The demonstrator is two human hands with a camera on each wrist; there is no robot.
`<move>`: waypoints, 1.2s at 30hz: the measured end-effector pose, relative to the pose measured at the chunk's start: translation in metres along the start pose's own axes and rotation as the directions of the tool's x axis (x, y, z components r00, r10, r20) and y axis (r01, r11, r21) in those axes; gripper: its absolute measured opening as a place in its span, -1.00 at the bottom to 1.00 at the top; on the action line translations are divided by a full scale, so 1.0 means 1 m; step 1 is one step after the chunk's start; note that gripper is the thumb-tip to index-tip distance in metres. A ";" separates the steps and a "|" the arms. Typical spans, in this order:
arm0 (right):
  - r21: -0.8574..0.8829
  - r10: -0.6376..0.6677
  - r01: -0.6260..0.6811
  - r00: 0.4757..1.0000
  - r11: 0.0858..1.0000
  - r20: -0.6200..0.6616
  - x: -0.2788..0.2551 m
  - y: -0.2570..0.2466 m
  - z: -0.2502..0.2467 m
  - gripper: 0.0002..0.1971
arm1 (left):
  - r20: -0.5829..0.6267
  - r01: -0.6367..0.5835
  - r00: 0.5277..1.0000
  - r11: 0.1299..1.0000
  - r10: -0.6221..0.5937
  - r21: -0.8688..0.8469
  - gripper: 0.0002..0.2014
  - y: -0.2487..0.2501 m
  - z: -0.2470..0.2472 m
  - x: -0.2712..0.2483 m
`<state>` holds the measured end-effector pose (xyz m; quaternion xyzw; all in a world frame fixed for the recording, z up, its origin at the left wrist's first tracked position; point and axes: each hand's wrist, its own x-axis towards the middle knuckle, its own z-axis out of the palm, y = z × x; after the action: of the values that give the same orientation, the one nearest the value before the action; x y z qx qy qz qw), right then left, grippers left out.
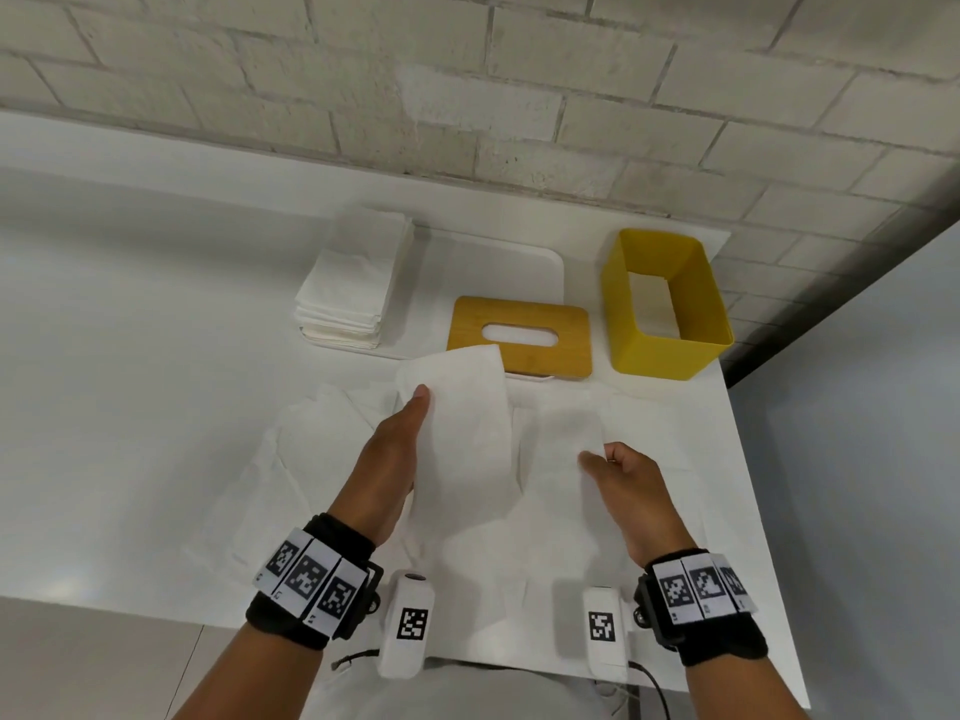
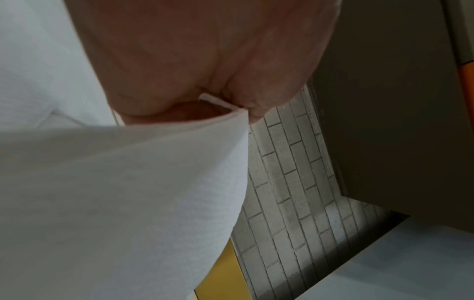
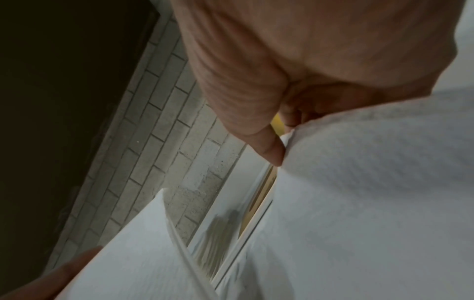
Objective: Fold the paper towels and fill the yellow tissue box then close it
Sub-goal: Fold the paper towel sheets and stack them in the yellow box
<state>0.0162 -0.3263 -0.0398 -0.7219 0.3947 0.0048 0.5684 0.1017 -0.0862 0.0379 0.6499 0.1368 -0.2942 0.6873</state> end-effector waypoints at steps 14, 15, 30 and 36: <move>0.293 -0.483 0.460 0.875 0.838 0.007 -0.085 -0.087 0.041 -0.93 | 0.116 -0.004 0.993 0.997 0.013 -0.082 -0.61 -0.005 0.012 0.002; 0.256 -0.463 0.450 0.886 0.856 -0.008 -0.084 -0.081 0.048 -0.92 | 0.140 -0.018 0.990 0.995 0.032 -0.100 -0.62 -0.002 0.013 0.000; 0.212 -0.435 0.414 0.898 0.885 0.067 -0.073 -0.075 0.047 -0.91 | 0.237 -0.075 0.967 0.992 0.097 -0.101 -0.54 0.001 0.011 -0.001; 0.075 -0.425 0.422 0.905 0.904 0.033 -0.052 -0.069 0.028 -0.57 | 0.187 -0.211 0.970 0.925 0.157 0.317 -0.67 0.001 0.002 0.009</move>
<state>0.0326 -0.2714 0.0307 -0.7708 0.2148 -0.1143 0.5888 0.1088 -0.0897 0.0340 0.7416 -0.0318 -0.2979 0.6003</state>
